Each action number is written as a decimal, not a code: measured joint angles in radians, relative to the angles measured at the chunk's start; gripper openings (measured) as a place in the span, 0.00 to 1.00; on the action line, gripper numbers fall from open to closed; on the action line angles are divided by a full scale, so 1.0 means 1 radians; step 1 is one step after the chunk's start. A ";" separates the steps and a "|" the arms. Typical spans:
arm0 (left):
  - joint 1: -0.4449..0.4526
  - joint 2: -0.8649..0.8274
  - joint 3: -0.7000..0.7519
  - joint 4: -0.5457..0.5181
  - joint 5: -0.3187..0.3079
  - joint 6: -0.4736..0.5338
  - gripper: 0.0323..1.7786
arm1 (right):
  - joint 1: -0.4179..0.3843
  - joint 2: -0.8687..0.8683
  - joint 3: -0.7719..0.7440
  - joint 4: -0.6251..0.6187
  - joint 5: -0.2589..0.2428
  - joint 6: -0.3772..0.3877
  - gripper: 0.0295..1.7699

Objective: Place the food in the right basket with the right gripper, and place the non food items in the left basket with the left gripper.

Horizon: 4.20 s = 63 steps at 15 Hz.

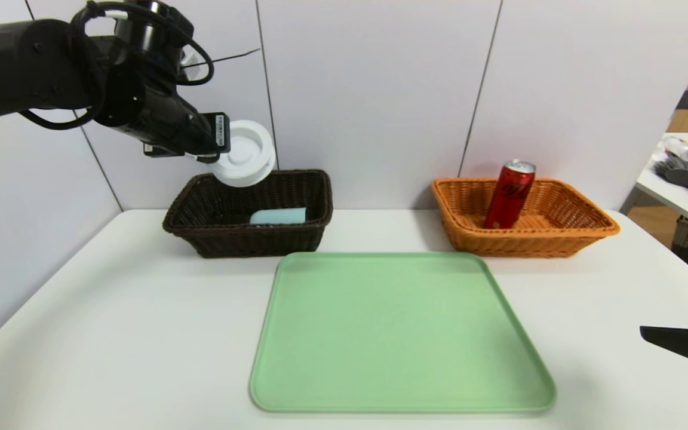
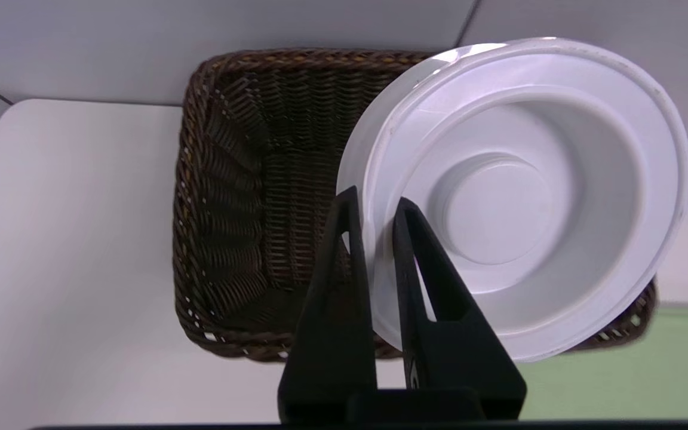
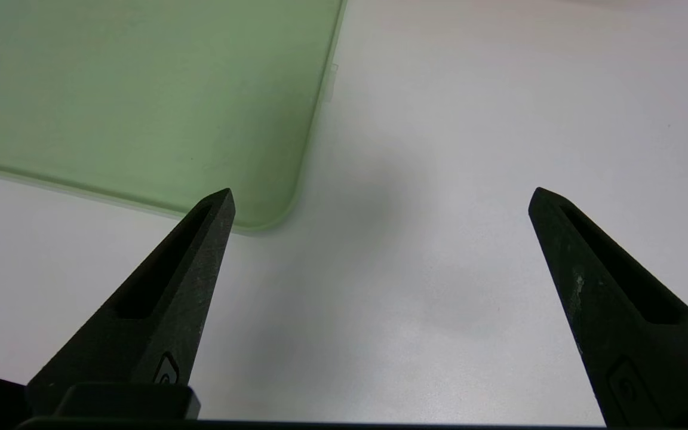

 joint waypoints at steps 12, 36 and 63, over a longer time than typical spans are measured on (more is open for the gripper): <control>0.092 0.192 0.000 -0.047 0.003 0.025 0.09 | -0.001 -0.001 -0.001 -0.001 0.002 0.003 0.96; 0.110 0.262 0.000 -0.048 0.005 0.025 0.64 | -0.001 0.004 0.002 -0.001 0.002 0.003 0.96; -0.172 -0.383 0.313 0.060 0.079 0.082 0.95 | 0.001 -0.014 0.040 -0.098 -0.016 -0.027 0.96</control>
